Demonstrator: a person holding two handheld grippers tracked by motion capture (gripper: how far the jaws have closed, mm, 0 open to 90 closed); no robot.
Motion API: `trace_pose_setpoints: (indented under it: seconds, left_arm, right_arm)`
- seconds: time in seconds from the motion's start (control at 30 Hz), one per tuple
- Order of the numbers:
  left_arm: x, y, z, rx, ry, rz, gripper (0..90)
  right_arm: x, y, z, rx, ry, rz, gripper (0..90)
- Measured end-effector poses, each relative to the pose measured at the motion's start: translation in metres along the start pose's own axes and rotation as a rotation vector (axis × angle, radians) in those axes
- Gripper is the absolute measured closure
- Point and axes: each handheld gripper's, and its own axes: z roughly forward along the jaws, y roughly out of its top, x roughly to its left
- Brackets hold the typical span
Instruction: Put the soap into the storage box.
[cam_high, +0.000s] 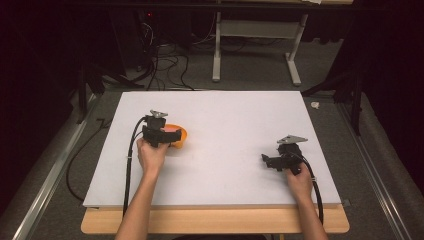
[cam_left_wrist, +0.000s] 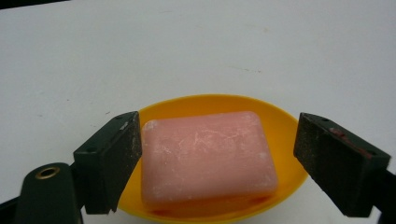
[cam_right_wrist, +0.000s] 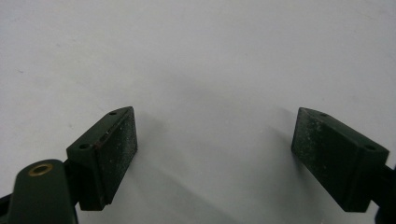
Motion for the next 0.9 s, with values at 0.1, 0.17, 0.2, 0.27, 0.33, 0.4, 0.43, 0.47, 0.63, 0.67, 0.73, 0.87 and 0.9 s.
trace_pose_setpoints:
  seconds: [0.1, 0.17, 0.2, 0.27, 0.33, 0.4, 0.43, 0.47, 0.63, 0.67, 0.73, 0.87, 0.9]
  left_arm:
    - [-0.001, 0.000, -0.004, -0.007, -0.006, 0.009, 16.0]
    - [-0.001, 0.000, -0.005, -0.009, -0.007, 0.012, 16.0]
    - [-0.001, 0.000, -0.008, -0.016, -0.015, 0.012, 16.0]
    - [-0.001, 0.000, -0.010, -0.019, -0.017, 0.019, 16.0]
    - [-0.001, -0.001, -0.012, -0.023, -0.021, 0.021, 16.0]
    - [-0.003, -0.002, -0.018, -0.033, -0.024, 0.031, 16.1]
    - [-0.003, -0.003, -0.020, -0.038, -0.032, 0.032, 16.3]
    - [-0.003, -0.004, -0.022, -0.043, -0.041, 0.030, 16.4]
    - [-0.005, -0.010, -0.031, -0.061, -0.062, 0.040, 16.5]
    - [-0.005, -0.011, -0.033, -0.065, -0.066, 0.039, 16.5]
    - [-0.005, -0.012, -0.036, -0.070, -0.070, 0.044, 16.5]
    - [-0.008, -0.014, -0.042, -0.076, -0.086, 0.058, 16.6]
    - [-0.008, -0.015, -0.043, -0.075, -0.090, 0.064, 16.6]
  right_arm:
    - [0.000, 0.000, 0.000, 0.000, 0.000, 0.000, 15.0]
    - [0.000, 0.000, 0.000, 0.000, 0.000, 0.000, 15.0]
    - [0.000, 0.000, 0.000, 0.000, 0.000, 0.000, 15.0]
    - [0.000, 0.000, 0.000, 0.000, 0.000, 0.000, 15.0]
    - [0.000, 0.000, 0.000, 0.000, 0.000, 0.000, 15.0]
    - [0.000, 0.000, 0.000, 0.000, 0.000, 0.000, 15.0]
    - [0.000, 0.000, 0.000, 0.000, 0.000, 0.000, 15.0]
    - [0.000, 0.000, 0.000, 0.000, 0.000, -0.002, 15.0]
    - [0.000, 0.000, 0.000, 0.000, 0.000, 0.000, 15.0]
    - [0.000, 0.000, 0.000, 0.000, 0.000, 0.000, 15.0]
    - [0.000, 0.000, 0.000, -0.001, 0.000, 0.001, 15.0]
    - [0.000, 0.000, 0.000, -0.001, 0.000, 0.001, 15.0]
    - [0.000, 0.000, 0.000, -0.001, 0.000, 0.001, 15.0]
